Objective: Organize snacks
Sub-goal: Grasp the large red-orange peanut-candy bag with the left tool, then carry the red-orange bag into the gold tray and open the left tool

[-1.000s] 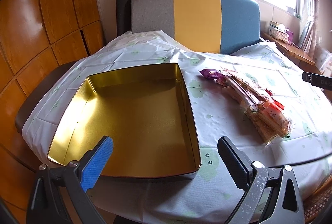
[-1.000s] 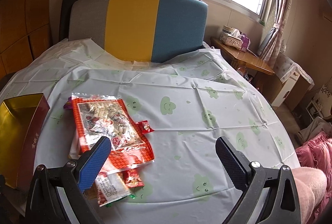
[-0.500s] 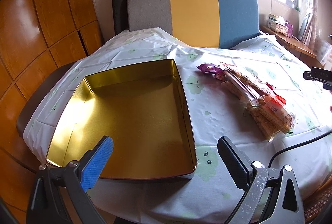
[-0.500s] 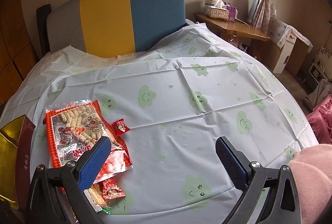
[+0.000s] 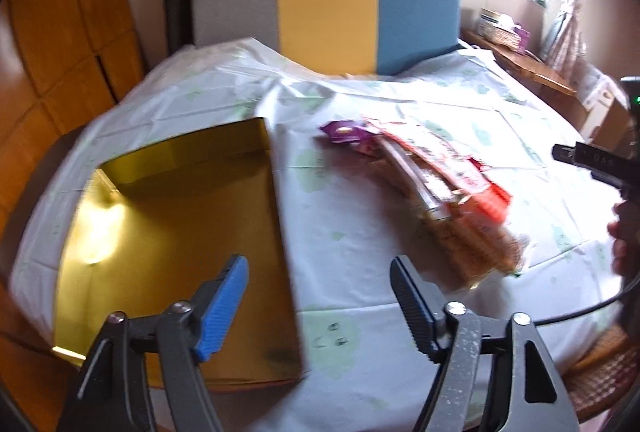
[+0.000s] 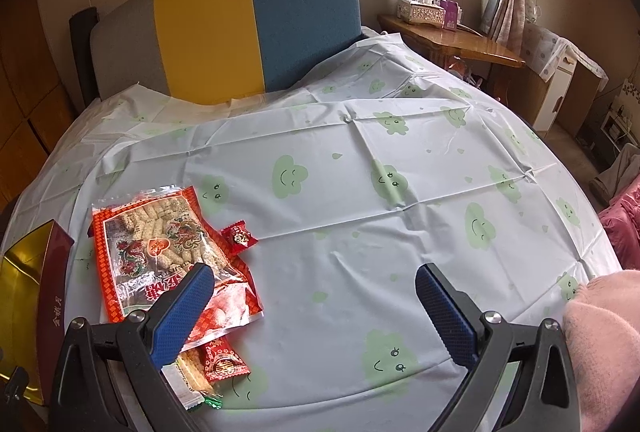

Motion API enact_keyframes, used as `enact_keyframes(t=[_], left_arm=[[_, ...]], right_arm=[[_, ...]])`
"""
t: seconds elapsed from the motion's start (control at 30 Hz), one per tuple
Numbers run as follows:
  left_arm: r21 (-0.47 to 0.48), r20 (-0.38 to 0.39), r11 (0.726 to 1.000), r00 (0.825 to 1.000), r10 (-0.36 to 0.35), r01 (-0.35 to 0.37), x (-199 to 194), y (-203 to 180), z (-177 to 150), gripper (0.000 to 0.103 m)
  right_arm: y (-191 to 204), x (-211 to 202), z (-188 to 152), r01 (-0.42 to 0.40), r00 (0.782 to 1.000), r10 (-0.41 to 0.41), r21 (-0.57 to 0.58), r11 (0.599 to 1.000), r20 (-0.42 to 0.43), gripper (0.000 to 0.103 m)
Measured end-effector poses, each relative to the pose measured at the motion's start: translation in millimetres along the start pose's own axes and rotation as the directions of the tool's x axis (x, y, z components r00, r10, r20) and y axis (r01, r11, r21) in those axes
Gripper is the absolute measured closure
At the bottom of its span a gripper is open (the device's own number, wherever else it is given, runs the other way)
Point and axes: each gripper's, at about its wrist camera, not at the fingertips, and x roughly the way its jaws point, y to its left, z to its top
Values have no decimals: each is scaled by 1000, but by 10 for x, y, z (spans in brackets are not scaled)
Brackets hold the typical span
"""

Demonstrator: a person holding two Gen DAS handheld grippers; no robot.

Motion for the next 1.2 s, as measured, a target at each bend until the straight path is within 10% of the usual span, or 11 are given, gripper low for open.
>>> enact_keyframes(t=[0.17,0.53,0.63,0.8,0.97,1.2], left_arm=[[-51,-79,986,984,-161,158,255,-228,341,68],[-83,-179,966,949,-258,247,820,-732,1033,80],[-64,-258,972,937,-236,227,1054,-866,1218,73],[-100,-299,992,949,-97,70,1268,-791,1385,26],[-154,-326,988,943,-72,22,1439,-587,1338,28],[-164,-301,984,947,-111,63,1496,-638,1250,92]], right_arm=[[-71,-7,9,-29,1000,30,41,999,-8,1],[-118,17,9,-77,996,80,72,994,-40,1],[-136,42,13,-103,993,108,84,991,-55,1],[-162,53,8,-138,987,145,103,985,-70,1],[-142,70,5,-175,979,184,107,979,-86,1],[-94,57,-12,-187,976,195,86,979,-99,1]])
